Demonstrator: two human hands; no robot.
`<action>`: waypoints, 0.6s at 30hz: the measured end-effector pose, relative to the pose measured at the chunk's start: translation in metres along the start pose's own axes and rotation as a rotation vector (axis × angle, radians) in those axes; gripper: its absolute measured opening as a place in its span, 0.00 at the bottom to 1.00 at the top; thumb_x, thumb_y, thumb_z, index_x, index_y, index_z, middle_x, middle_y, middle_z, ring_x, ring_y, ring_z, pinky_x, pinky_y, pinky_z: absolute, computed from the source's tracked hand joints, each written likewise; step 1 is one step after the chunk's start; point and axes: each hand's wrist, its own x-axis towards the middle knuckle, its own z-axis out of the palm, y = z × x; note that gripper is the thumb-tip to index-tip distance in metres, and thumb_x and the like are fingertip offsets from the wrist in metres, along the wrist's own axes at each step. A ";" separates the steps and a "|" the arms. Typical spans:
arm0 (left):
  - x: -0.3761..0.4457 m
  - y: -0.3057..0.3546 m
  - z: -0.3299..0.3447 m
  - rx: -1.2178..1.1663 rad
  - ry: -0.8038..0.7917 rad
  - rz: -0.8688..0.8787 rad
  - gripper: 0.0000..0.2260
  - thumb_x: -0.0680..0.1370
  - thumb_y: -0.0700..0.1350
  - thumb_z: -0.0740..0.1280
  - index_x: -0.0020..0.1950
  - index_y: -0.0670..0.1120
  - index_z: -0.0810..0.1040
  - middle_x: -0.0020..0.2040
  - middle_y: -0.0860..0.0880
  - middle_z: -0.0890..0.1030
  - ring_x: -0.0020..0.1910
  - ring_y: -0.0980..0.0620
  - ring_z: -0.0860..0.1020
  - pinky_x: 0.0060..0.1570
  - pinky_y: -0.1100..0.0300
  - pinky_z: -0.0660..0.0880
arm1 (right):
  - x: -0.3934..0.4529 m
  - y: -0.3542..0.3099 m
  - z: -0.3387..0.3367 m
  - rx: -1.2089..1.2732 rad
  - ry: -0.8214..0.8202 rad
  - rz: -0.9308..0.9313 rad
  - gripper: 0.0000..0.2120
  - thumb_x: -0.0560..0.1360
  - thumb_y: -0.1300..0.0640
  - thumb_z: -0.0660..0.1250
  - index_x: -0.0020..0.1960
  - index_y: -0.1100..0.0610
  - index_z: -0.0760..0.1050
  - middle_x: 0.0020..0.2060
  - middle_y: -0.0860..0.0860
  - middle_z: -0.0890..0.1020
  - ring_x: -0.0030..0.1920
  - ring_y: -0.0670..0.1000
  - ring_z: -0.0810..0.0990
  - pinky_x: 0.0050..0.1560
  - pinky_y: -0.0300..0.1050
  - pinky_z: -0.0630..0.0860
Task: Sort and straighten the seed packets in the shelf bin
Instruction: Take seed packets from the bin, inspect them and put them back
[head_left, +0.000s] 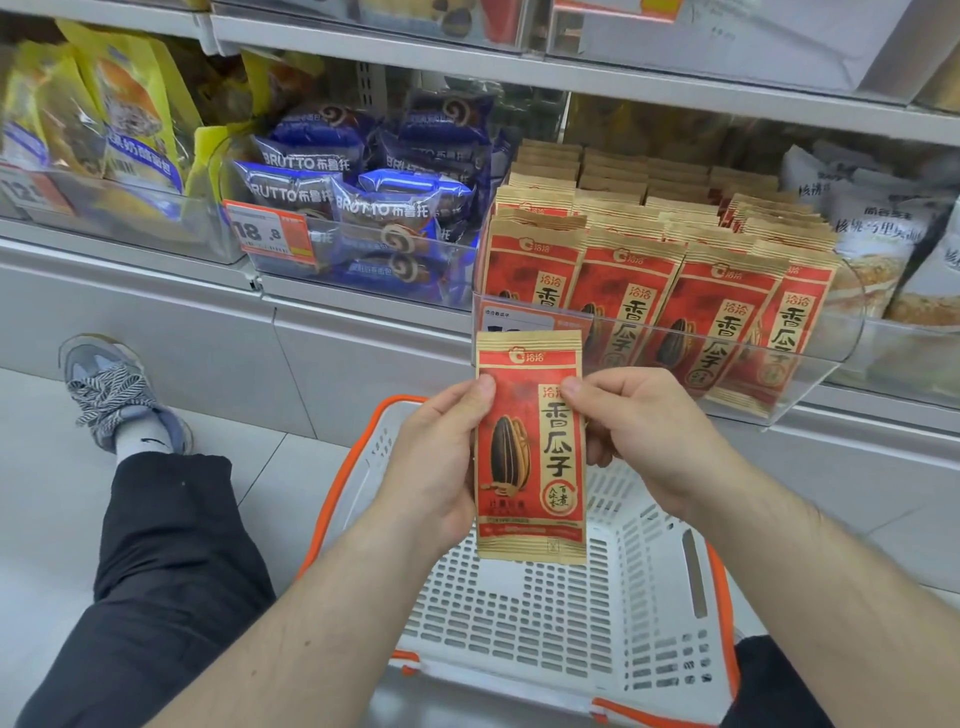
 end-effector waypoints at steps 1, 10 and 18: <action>0.000 0.002 0.001 -0.013 -0.004 -0.011 0.14 0.82 0.47 0.64 0.60 0.39 0.80 0.51 0.37 0.85 0.46 0.41 0.86 0.43 0.48 0.83 | 0.000 0.000 -0.001 -0.011 -0.024 0.005 0.15 0.81 0.55 0.65 0.41 0.63 0.81 0.31 0.51 0.83 0.29 0.49 0.74 0.33 0.43 0.69; 0.004 0.006 -0.001 -0.063 0.056 -0.084 0.16 0.83 0.51 0.62 0.63 0.42 0.78 0.51 0.40 0.86 0.48 0.42 0.86 0.45 0.46 0.83 | 0.001 0.005 -0.007 -0.101 -0.311 0.150 0.13 0.78 0.58 0.68 0.54 0.69 0.77 0.46 0.62 0.86 0.43 0.58 0.81 0.48 0.54 0.74; 0.004 0.000 -0.005 -0.084 0.006 -0.135 0.13 0.83 0.46 0.62 0.63 0.40 0.78 0.53 0.38 0.85 0.53 0.38 0.84 0.52 0.39 0.81 | 0.002 0.006 -0.014 0.028 -0.449 0.208 0.24 0.70 0.65 0.75 0.64 0.60 0.73 0.51 0.69 0.82 0.44 0.60 0.80 0.36 0.44 0.77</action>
